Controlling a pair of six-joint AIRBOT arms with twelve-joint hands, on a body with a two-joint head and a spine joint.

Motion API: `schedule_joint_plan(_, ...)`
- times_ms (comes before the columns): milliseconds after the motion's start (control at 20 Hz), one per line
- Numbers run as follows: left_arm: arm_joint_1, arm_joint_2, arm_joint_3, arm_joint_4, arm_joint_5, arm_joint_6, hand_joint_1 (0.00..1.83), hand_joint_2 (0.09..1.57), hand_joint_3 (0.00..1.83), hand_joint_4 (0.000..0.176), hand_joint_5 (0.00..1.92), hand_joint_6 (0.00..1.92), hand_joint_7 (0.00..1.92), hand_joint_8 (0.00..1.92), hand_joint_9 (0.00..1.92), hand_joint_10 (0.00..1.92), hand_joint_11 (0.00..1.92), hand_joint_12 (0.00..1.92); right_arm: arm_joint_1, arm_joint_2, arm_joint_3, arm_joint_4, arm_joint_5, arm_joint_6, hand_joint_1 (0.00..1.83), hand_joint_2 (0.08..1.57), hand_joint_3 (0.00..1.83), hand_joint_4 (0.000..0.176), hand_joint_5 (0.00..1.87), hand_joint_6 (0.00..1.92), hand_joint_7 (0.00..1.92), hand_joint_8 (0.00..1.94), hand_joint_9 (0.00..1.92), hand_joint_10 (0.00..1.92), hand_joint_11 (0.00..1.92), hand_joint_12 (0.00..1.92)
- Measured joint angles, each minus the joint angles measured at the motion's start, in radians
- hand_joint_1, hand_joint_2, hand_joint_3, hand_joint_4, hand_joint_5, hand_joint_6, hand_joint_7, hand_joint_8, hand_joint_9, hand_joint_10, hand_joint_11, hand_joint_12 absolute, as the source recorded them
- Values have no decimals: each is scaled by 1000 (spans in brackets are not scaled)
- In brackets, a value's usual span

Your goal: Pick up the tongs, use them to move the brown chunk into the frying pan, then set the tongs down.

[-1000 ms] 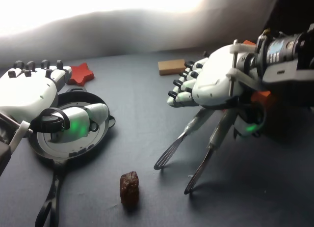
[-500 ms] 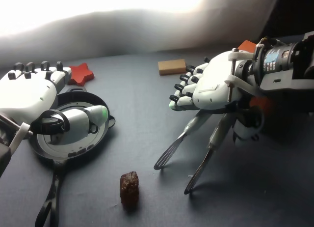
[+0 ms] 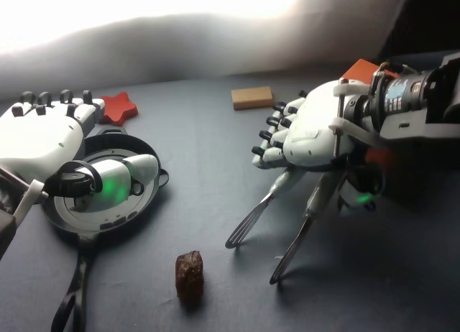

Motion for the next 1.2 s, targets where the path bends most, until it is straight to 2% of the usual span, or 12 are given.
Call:
schedule_joint_plan(50,0,0,0,0,0,0,0,1196,1,9,80,1,103,0,114,2,0,520,-2,0,0,-6,5,0,1047,1008,19,0,197,43,216,23,183,48,0,647)
schedule_joint_plan(100,0,0,0,0,0,0,0,1200,2,6,80,0,99,1,102,4,0,492,-3,0,4,-6,12,-1,1065,1019,15,0,326,85,343,31,282,82,0,970)
schedule_joint_plan(150,0,0,0,0,0,1,0,1200,2,6,80,0,99,1,102,4,0,492,-6,-2,8,-8,19,-5,1065,1019,15,0,326,85,343,31,282,82,0,970)
schedule_joint_plan(300,0,0,0,0,0,8,0,1196,0,7,79,1,99,1,99,2,0,470,-11,-2,14,-9,32,-10,1076,1056,20,0,514,168,563,78,456,168,0,1373)
schedule_joint_plan(400,0,0,0,0,0,8,0,1194,0,7,88,2,119,5,124,8,0,540,-13,-2,16,-8,38,-10,1097,1052,11,0,610,210,689,63,539,239,0,1503)
schedule_joint_plan(500,0,0,0,0,0,8,0,1198,1,13,60,0,91,2,97,3,0,447,-17,-2,16,-9,42,-10,1082,1070,9,0,640,264,765,41,549,399,60,1540)
schedule_joint_plan(550,0,0,0,0,0,8,0,1198,1,13,60,0,91,2,97,3,0,447,-17,-2,16,-9,43,-10,1082,1070,9,0,640,264,765,41,549,399,60,1540)
schedule_joint_plan(600,0,0,0,0,0,8,0,1195,0,6,64,1,92,1,99,2,0,473,-17,-2,16,-10,43,-10,1062,1098,10,0,634,344,804,31,520,545,95,1545)
schedule_joint_plan(700,-1,0,0,0,0,8,0,1185,0,10,64,6,104,5,116,6,0,560,-17,-2,16,-9,43,-10,1044,1105,10,0,661,390,853,42,552,595,146,1545)
schedule_joint_plan(850,-1,0,0,0,0,13,0,1183,0,19,63,1,93,2,105,3,0,511,-17,-2,16,-10,42,-8,1057,1114,8,0,643,499,890,43,564,671,184,1562)
schedule_joint_plan(1100,-5,0,0,0,2,18,0,1173,0,10,42,1,67,2,85,1,0,482,-16,2,16,-9,37,-1,1064,1131,8,0,627,588,918,48,580,709,210,1570)
schedule_joint_plan(1200,-5,0,0,-2,5,19,0,1178,0,14,57,6,78,5,93,5,0,487,-9,4,16,-7,23,9,1080,1131,8,0,636,595,935,54,601,715,228,1569)
